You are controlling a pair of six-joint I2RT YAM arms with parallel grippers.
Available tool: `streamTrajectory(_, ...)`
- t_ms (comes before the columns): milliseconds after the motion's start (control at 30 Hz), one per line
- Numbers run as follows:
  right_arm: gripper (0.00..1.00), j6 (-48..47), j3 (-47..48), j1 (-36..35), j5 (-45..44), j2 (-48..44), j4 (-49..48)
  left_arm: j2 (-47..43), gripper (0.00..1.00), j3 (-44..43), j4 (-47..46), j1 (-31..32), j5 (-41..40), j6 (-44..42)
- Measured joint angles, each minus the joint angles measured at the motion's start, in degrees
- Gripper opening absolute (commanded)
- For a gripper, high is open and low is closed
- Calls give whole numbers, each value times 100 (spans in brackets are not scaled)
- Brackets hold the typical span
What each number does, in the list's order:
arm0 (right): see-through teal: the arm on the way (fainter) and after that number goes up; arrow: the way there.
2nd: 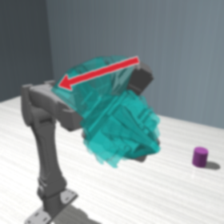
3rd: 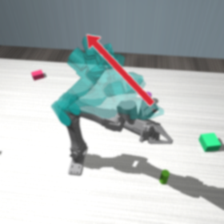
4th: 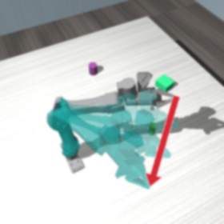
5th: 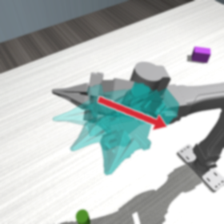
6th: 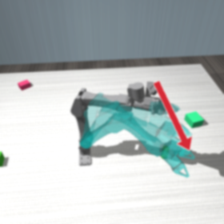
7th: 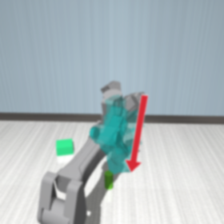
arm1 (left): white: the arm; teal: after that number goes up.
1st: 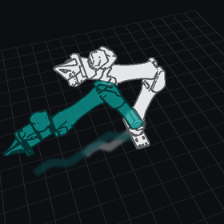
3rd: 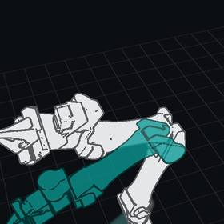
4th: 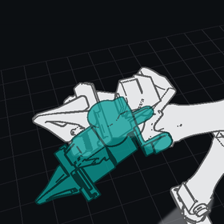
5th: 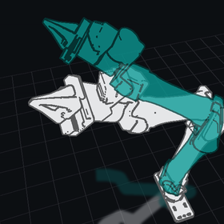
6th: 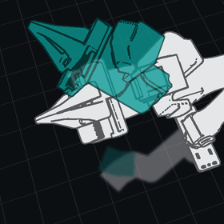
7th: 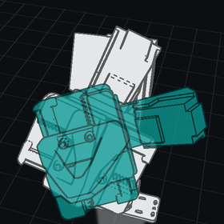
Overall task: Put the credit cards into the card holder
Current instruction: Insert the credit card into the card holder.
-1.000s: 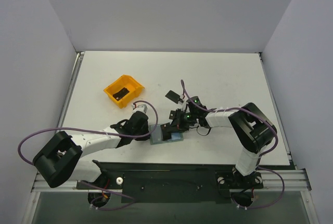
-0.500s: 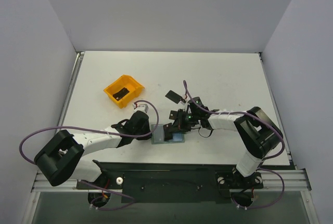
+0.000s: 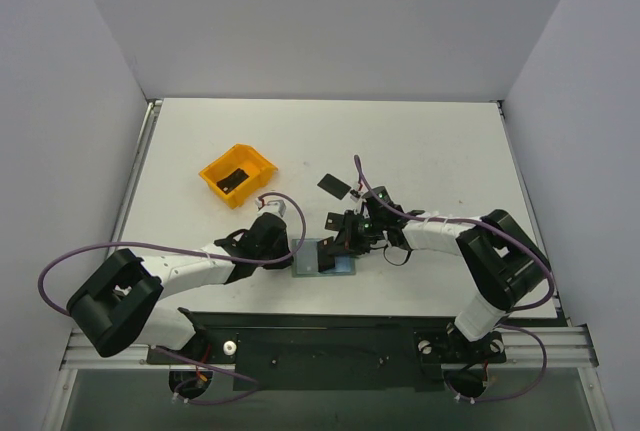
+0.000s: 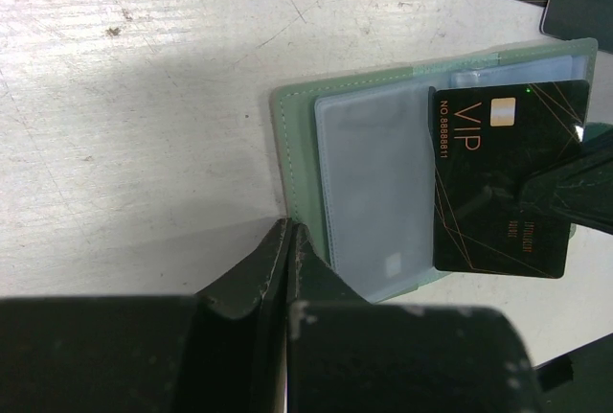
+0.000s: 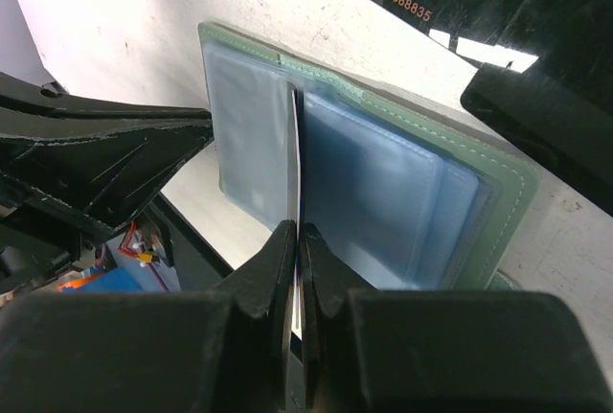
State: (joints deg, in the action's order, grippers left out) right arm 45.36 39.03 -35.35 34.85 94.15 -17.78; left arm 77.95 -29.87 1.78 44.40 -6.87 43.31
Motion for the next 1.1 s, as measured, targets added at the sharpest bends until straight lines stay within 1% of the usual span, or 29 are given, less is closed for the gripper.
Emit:
streamTrajectory(233, 0, 31, -4, 0, 59, 39, -68, 7, 0, 0, -17, 0, 4, 0)
streamTrajectory(867, 0, 426, -7, 33, 573, 627, -824, 50, 0, -20, -46, -26, 2, -4)
streamTrajectory(1100, 0, 546, -7, -33, 496, 704, -905, 50, 0, -20, -50, -26, 2, -4)
